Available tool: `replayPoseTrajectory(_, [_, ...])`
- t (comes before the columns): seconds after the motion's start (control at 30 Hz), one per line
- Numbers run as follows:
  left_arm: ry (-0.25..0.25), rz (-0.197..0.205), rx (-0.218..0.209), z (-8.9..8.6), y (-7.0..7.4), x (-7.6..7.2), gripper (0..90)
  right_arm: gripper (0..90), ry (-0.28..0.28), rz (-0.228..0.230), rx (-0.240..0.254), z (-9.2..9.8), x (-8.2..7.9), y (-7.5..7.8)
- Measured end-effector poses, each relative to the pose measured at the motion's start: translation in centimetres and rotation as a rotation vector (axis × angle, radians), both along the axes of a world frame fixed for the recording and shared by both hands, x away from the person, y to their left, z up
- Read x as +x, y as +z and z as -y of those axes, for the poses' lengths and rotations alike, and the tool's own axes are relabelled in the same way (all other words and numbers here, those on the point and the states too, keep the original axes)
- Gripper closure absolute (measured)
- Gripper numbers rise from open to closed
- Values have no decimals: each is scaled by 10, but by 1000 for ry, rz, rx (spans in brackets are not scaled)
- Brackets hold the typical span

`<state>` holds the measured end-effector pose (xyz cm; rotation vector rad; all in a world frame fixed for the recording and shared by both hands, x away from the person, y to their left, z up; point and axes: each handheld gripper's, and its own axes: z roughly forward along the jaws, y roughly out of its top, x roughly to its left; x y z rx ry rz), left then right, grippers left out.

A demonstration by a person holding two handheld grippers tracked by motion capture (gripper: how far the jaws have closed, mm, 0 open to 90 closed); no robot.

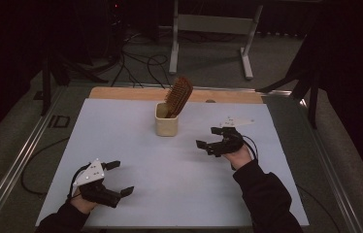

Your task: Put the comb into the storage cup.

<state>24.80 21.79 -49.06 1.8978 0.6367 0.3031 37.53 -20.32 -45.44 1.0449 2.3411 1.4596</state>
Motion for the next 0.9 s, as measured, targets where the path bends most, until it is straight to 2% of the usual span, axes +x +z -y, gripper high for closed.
replayPoseTrajectory(0.07, [1,-1,-1,0,0,0,0,89,0,5,11,5,-4,-2])
replayPoseTrajectory(0.23, [0,-2,0,0,0,0,0,89,3,10,-4,16,-15,-10])
replayPoseTrajectory(0.3, [0,-4,-1,0,0,0,0,89,5,6,11,20,-20,-12])
replayPoseTrajectory(0.47, [0,-2,-1,0,0,0,0,89,-6,14,7,28,-34,-19])
replayPoseTrajectory(0.73, [-2,-3,-3,0,0,0,0,89,-17,42,-38,40,-56,-26])
replayPoseTrajectory(0.9, [-2,-6,0,0,-1,0,0,89,-32,58,-41,47,-67,-29])
